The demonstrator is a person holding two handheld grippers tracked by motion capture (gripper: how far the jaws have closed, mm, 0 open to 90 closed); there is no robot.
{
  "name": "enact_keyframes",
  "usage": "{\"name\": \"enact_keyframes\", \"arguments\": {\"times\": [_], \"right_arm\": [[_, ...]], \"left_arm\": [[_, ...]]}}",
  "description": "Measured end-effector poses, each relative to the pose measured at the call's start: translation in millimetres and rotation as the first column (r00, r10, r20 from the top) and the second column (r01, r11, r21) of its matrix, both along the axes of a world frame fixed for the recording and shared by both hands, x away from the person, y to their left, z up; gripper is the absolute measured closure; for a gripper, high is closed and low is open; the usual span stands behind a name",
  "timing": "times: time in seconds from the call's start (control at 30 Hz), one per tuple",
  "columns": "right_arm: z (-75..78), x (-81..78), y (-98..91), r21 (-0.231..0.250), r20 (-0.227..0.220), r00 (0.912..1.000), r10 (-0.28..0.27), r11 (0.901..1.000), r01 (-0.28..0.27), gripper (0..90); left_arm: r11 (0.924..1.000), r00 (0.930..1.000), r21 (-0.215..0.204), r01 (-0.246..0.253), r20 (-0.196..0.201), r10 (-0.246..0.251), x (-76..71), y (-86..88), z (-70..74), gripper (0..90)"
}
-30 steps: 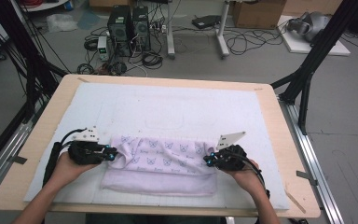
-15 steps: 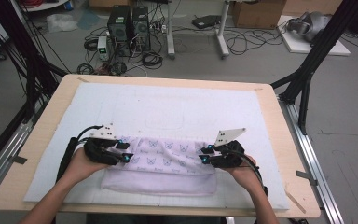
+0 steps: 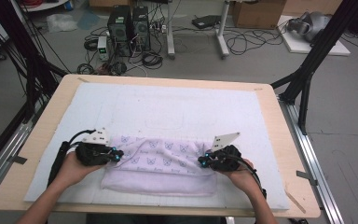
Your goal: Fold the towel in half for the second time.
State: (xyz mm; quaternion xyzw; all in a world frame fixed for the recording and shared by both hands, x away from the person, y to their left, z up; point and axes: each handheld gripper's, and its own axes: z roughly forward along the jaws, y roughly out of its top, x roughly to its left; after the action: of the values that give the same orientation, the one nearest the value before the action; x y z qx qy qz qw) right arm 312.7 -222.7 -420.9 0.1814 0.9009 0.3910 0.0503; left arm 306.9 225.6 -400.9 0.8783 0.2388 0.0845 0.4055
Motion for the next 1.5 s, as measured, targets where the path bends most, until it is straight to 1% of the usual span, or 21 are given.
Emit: {"name": "enact_keyframes", "arguments": {"times": [0.13,0.2,0.23,0.3,0.33,0.37,0.43,0.53,0.6,0.63,0.7,0.8,0.87,0.9,0.97,1.07,1.17,1.27,1.37,1.43,1.5], "right_arm": [[16.6,-19.7,-4.2,0.024,0.038,0.9991,0.021,0.9995,-0.022,87.0],[23.7,-32.5,-7.8,0.042,0.051,0.9981,0.034,0.9985,-0.036,86.5],[27.0,-39.3,-10.0,0.053,0.056,0.9977,0.038,0.9978,-0.041,85.7],[34.0,-51.4,-14.8,0.075,0.074,0.9962,0.046,0.9958,-0.052,82.3],[37.3,-55.9,-17.3,0.091,0.082,0.9956,0.045,0.9945,-0.053,79.9],[40.1,-58.8,-19.1,0.106,0.087,0.9951,0.047,0.9928,-0.056,77.7],[43.2,-60.6,-19.9,0.112,0.089,0.9952,0.039,0.9925,-0.049,74.3],[36.1,-54.4,-13.2,0.071,0.08,0.9962,0.035,0.9967,-0.041,68.4],[25.6,-48.6,-7.6,0.04,0.066,0.9968,0.045,0.9981,-0.047,66.4],[21.0,-46.4,-5.8,0.035,0.065,0.9968,0.047,0.9982,-0.049,65.3],[7.8,-42.6,-2.7,0.023,0.04,0.9975,0.058,0.998,-0.059,64.5],[-6.2,-43.6,-2.6,0.008,0.011,0.9979,0.064,0.9979,-0.064,63.0],[-12.0,-46.5,-3.6,-0.02,-0.004,0.998,0.064,0.9978,-0.064,63.6],[-13.6,-47.9,-4.9,-0.018,-0.003,0.9978,0.067,0.9976,-0.067,64.9],[-13.6,-51.2,-8.5,-0.013,-0.028,0.9979,0.058,0.9982,-0.059,66.3],[-11.8,-56.8,-15.4,-0.014,-0.035,0.9982,0.048,0.9987,-0.048,66.9],[-9.5,-61.5,-20.2,-0.012,-0.018,0.9994,0.031,0.9994,-0.031,66.5],[-5.3,-62.7,-21.1,0.007,0.007,0.9993,0.035,0.9993,-0.036,66.1],[-3.9,-62.3,-21.4,0.013,0.007,0.9992,0.04,0.9991,-0.04,63.8],[-5.7,-63.4,-21.4,0.009,-0.005,0.9987,0.051,0.9986,-0.051,62.3],[-9.4,-64.6,-19.9,-0.002,-0.01,0.998,0.062,0.9981,-0.062,62.2]], "left_arm": [[0.9996,0.9994,-0.023,-0.018,0.029,0.019,-15.0,21.0,11.4,85.4],[0.9987,0.9993,-0.044,-0.025,0.028,0.026,-24.4,30.9,14.4,84.7],[0.9987,0.9993,-0.046,-0.023,0.03,0.024,-29.0,34.6,15.5,82.8],[0.9983,0.999,-0.047,-0.034,0.027,0.035,-36.3,39.8,16.7,71.0],[0.9983,0.9993,-0.053,-0.026,0.024,0.027,-38.5,41.5,16.8,68.3],[0.9982,0.9995,-0.056,-0.022,0.022,0.023,-40.4,41.4,16.4,65.7],[0.9986,0.9997,-0.05,-0.015,0.021,0.016,-41.7,38.4,14.6,61.3],[0.9991,0.9999,-0.042,0.012,0.012,-0.011,-39.8,29.6,7.9,59.0],[0.9993,0.9997,-0.028,0.024,-0.002,-0.025,-37.9,24.2,2.2,58.6],[0.9993,0.9994,-0.017,0.034,-0.005,-0.034,-37.1,20.8,-2.9,58.6],[0.9988,0.9986,0.005,0.049,-0.021,-0.049,-37.0,16.7,-11.2,58.6],[0.9979,0.9978,0.034,0.055,-0.039,-0.054,-38.3,14.6,-22.0,58.6],[0.9969,0.9972,0.049,0.061,-0.045,-0.059,-40.3,15.7,-26.0,58.6],[0.9969,0.9972,0.047,0.063,-0.043,-0.061,-41.5,16.5,-27.5,58.7],[0.9972,0.9977,0.048,0.056,-0.041,-0.055,-44.5,18.7,-28.2,59.1],[0.9977,0.9979,0.046,0.051,-0.042,-0.049,-47.2,23.0,-28.6,58.5],[0.9987,0.9987,0.034,0.039,-0.033,-0.037,-49.6,25.4,-26.6,54.7],[0.9985,0.9984,0.009,0.054,-0.017,-0.054,-52.4,24.7,-23.5,53.9],[0.9974,0.9975,0.016,0.07,-0.013,-0.07,-54.2,21.2,-24.6,53.4],[0.9968,0.9971,0.028,0.075,-0.016,-0.074,-54.4,19.0,-28.7,52.9],[0.9964,0.9972,0.04,0.075,-0.005,-0.075,-55.3,16.4,-33.7,57.3]]}}
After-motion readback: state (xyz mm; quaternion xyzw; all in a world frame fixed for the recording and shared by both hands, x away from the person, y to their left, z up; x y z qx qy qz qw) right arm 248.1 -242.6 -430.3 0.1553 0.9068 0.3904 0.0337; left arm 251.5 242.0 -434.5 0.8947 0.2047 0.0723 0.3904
